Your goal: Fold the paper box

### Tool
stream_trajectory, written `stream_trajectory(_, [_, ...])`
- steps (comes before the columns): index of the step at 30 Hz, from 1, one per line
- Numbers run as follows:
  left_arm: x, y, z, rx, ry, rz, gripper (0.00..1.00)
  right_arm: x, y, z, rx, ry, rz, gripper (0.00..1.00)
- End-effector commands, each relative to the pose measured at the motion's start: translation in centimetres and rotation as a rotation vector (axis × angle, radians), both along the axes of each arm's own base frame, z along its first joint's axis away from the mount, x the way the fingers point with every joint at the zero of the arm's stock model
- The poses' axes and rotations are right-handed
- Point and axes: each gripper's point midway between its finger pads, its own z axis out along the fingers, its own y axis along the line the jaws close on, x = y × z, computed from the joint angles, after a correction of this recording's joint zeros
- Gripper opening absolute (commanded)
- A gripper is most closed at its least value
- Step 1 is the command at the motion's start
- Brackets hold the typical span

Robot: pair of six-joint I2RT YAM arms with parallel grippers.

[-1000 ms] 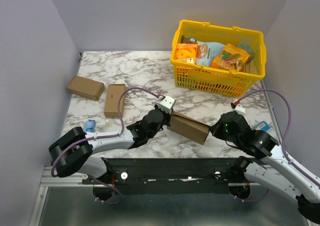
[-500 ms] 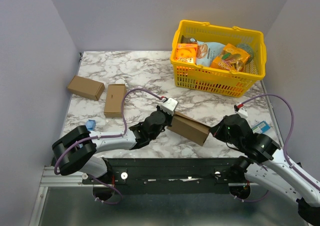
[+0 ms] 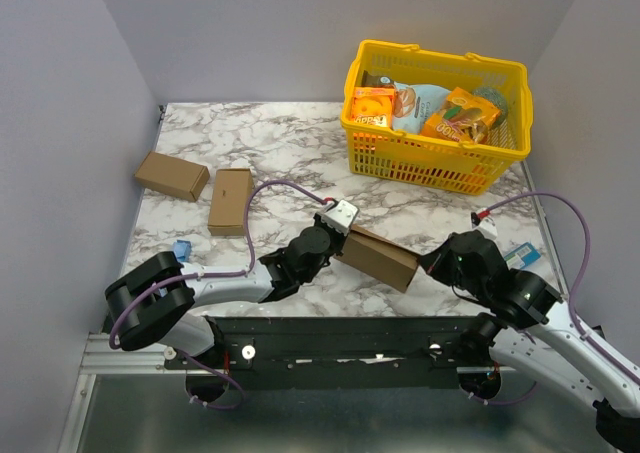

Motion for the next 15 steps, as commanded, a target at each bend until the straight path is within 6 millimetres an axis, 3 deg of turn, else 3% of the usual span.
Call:
stream_trajectory(1, [-3.97,1.60,-8.83,0.266,0.171,-0.104,0.15,0.85,1.39,2.30,0.156,-0.061,-0.030,0.00])
stream_trajectory(10, [-3.89,1.66,-9.22,0.285,0.180,-0.097,0.15,0.61,0.80,2.80,0.192,-0.083,-0.057,0.00])
stream_trajectory(15, [-3.82,1.76,-9.09,0.286,0.175,-0.093,0.15,0.56,0.44,2.08,0.185,-0.072,-0.077,0.01])
